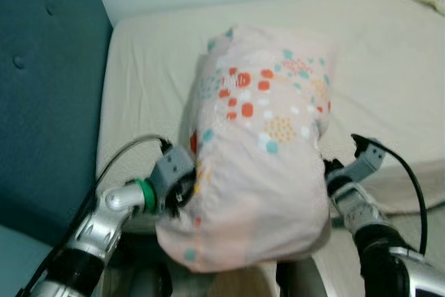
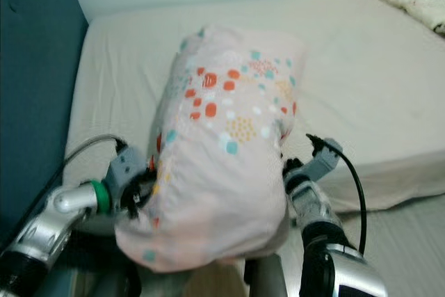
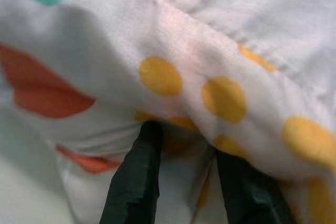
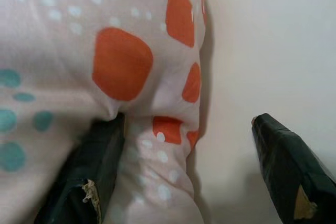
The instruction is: Clean up the room
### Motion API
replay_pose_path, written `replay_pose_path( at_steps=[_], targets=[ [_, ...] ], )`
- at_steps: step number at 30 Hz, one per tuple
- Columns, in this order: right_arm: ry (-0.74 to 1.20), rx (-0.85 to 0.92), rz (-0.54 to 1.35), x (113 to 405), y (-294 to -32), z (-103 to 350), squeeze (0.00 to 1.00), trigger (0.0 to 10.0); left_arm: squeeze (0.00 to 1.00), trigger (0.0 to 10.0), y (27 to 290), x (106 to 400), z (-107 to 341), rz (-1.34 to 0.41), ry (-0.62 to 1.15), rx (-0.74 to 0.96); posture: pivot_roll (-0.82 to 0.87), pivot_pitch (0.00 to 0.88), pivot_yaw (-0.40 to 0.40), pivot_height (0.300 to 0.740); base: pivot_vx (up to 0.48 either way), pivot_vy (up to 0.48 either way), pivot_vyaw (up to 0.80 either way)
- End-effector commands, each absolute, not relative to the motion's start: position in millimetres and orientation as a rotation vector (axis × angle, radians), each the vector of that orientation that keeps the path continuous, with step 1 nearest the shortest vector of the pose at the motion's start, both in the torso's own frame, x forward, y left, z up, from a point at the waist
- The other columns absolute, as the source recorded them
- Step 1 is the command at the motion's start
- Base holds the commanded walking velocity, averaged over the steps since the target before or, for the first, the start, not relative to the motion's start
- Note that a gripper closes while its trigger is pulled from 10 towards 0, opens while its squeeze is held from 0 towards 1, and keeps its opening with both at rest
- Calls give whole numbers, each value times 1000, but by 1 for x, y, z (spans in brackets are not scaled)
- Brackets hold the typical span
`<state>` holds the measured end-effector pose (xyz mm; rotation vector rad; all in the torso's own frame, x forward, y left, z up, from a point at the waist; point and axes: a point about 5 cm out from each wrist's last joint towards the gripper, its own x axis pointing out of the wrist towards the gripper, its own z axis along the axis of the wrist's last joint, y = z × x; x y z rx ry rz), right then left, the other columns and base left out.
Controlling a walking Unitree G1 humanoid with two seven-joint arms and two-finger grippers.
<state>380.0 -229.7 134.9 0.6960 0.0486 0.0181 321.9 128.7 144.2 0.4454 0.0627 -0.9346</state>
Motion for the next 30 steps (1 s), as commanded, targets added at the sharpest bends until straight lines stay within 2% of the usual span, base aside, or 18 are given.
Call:
replay_pose_path(
  at_steps=[1, 3, 7, 13, 16, 17, 20, 21, 22, 24, 28, 30],
  targets=[
    [26, 683, 105, 387, -217, 147, 0, 10000, 0, 10000, 112, 312, 137, -1010, 81, 433, 3, 212, 113, 563, 0, 0, 0],
    [12, 676, 130, 390, -215, 153, 0, 10000, 0, 10000, 109, 312, 136, -997, 81, 427, 3, 212, 113, 563, 0, 0, 0],
    [-104, 610, 346, 406, -187, 202, 0, 10000, 0, 10000, 97, 322, 139, -852, 53, 396, -4, 208, 113, 563, 0, 0, 0],
    [-138, 580, 407, 411, -175, 221, 0, 10000, 0, 10000, 100, 337, 148, -682, 33, 385, 2, 206, 108, 563, 0, 0, 0],
    [-173, 544, 474, 414, -162, 238, 0, 10000, 0, 10000, 103, 350, 166, -538, 9, 328, -10, 202, 113, 563, 0, 0, 0],
    [-174, 537, 488, 415, -157, 242, 0, 10000, 0, 10000, 110, 356, 177, -435, -37, 318, -10, 200, 112, 563, 0, 0, 0],
    [-173, 532, 497, 416, -154, 244, 0, 10000, 0, 10000, 116, 360, 185, -361, -68, 312, -10, 200, 112, 563, 0, 0, 0],
    [-165, 522, 507, 417, -148, 245, 0, 10000, 0, 10000, 135, 367, 204, -188, -151, 344, 4, 193, 103, 563, 0, 0, 0],
    [-165, 522, 507, 417, -148, 245, 0, 10000, 0, 10000, 135, 367, 204, -188, -151, 344, 4, 193, 103, 563, 0, 0, 0],
    [-165, 527, 508, 416, -145, 243, 0, 10000, 0, 10000, 166, 369, 234, -12, -273, 406, 15, 190, 99, 563, 0, 0, 0],
    [-197, 562, 493, 414, -151, 238, 0, 10000, 0, 10000, 179, 364, 246, -9, -312, 446, 17, 188, 97, 563, 0, 0, 0],
    [-239, 572, 464, 411, -164, 233, 0, 10000, 0, 10000, 180, 358, 236, -78, -270, 486, 8, 187, 102, 563, 0, 0, 0]
  ],
)
